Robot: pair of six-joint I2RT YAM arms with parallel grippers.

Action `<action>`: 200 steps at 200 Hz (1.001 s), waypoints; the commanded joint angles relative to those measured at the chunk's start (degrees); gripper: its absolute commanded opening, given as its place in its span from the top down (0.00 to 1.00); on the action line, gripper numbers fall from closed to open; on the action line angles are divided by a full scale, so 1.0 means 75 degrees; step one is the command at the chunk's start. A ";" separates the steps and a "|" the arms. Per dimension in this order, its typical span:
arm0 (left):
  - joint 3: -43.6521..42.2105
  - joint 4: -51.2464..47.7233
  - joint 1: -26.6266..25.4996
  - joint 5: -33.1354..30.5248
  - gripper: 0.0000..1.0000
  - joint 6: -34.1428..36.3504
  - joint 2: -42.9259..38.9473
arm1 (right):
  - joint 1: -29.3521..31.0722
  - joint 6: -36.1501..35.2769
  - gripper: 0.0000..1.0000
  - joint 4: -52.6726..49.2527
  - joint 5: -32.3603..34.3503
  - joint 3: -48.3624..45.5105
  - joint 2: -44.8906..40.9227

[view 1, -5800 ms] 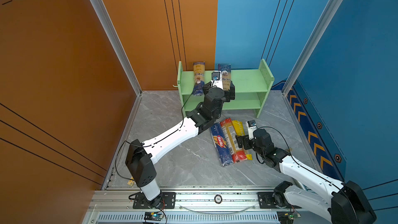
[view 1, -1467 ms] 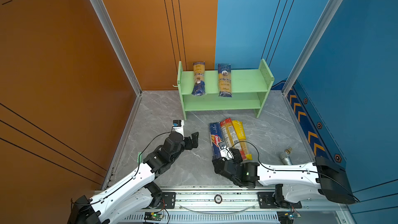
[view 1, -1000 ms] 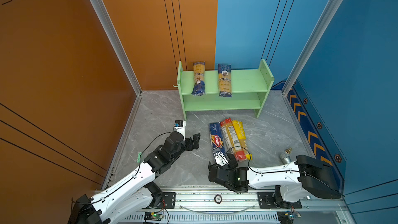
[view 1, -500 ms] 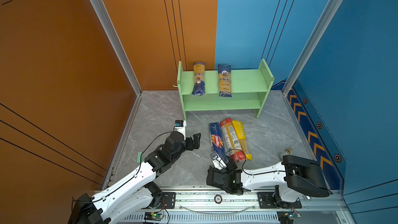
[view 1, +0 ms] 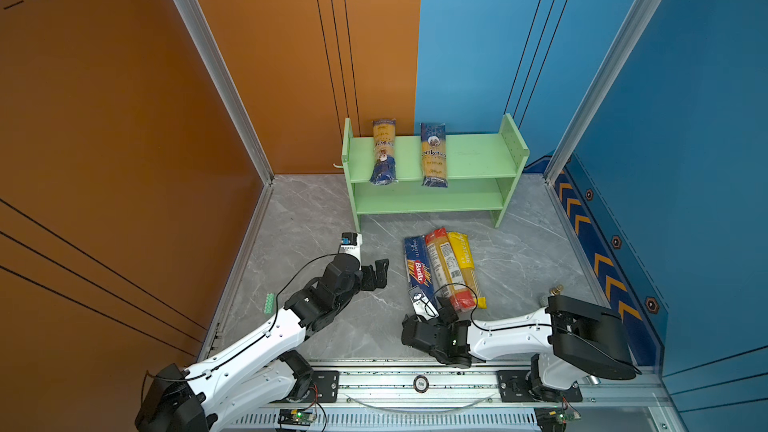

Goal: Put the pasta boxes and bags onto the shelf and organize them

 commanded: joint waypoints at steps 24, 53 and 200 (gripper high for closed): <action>0.0262 0.0059 -0.0143 -0.0275 0.02 -0.0062 0.0049 | -0.0248 -0.0291 0.00 0.0469 -0.0772 -0.0087 -0.0128; 0.0273 -0.0001 -0.0176 -0.0374 0.02 -0.0062 0.0015 | -0.0438 -0.0278 0.00 0.0539 -0.1022 -0.0074 -0.0115; 0.0367 -0.0150 -0.0214 -0.0504 0.02 0.0088 -0.0029 | -0.0964 0.0139 0.02 -0.0104 -0.1345 0.0866 0.0632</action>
